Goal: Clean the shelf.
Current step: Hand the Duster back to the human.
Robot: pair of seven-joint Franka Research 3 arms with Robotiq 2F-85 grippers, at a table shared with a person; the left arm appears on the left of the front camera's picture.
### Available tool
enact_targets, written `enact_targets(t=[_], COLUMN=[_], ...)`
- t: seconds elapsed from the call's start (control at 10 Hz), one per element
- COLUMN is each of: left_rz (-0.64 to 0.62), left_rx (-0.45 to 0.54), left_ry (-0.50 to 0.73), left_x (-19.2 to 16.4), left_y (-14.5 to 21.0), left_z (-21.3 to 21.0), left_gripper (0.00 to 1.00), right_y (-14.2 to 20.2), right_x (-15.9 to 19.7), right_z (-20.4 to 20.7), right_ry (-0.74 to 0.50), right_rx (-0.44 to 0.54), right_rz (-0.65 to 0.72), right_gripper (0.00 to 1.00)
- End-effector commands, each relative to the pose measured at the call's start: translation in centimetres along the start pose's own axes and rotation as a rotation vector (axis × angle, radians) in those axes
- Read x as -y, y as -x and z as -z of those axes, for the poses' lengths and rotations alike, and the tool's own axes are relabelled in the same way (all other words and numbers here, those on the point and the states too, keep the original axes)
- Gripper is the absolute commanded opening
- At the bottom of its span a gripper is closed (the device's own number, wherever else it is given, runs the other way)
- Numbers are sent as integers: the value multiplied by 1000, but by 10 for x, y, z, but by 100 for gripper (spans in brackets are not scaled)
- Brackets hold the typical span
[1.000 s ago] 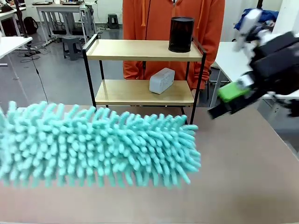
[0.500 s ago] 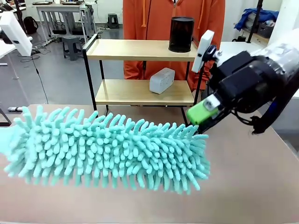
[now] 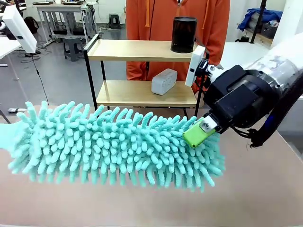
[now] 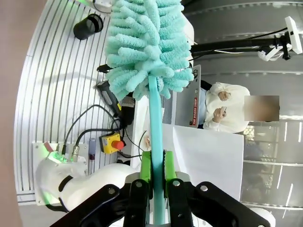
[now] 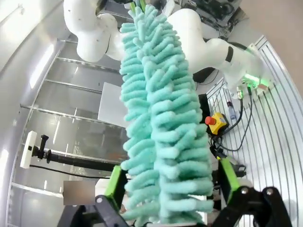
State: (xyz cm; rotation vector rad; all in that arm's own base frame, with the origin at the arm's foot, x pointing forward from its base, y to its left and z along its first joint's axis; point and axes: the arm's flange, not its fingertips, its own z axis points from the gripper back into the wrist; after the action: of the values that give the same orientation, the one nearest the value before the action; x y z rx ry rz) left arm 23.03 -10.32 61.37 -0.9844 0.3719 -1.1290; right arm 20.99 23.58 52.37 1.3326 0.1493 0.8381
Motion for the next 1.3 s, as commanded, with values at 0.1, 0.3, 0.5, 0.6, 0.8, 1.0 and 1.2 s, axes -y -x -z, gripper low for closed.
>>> enact_targets(t=[0.1, 0.3, 0.5, 0.6, 0.8, 1.0, 1.2], left_rz=[-2, -15, -13, -15, -24, -19, -35], left_rx=[10, 33, 28, 24, 22, 25, 30], left_ry=[28, 34, 36, 40, 43, 33, 15], left_x=[-1, -4, -4, -4, -6, -4, -4], left_y=[-2, -3, -4, -5, -5, -5, -5], left_z=[-2, -3, -3, -2, -1, -1, -1], left_gripper=[12, 12, 12, 12, 12, 12, 31], right_y=[4, 5, 5, 5, 7, 7, 10], right_x=[-2, -1, 0, 0, 1, 1, 1], right_z=[5, 8, 9, 9, 8, 8, 6], right_ry=[-23, -20, -25, -32, -38, -36, -38], right_rx=[9, -26, -24, -25, -43, -45, -60], right_rz=[-54, -57, -54, -54, -48, -50, -50], right_gripper=[100, 40, 38, 0, 0, 0, 0])
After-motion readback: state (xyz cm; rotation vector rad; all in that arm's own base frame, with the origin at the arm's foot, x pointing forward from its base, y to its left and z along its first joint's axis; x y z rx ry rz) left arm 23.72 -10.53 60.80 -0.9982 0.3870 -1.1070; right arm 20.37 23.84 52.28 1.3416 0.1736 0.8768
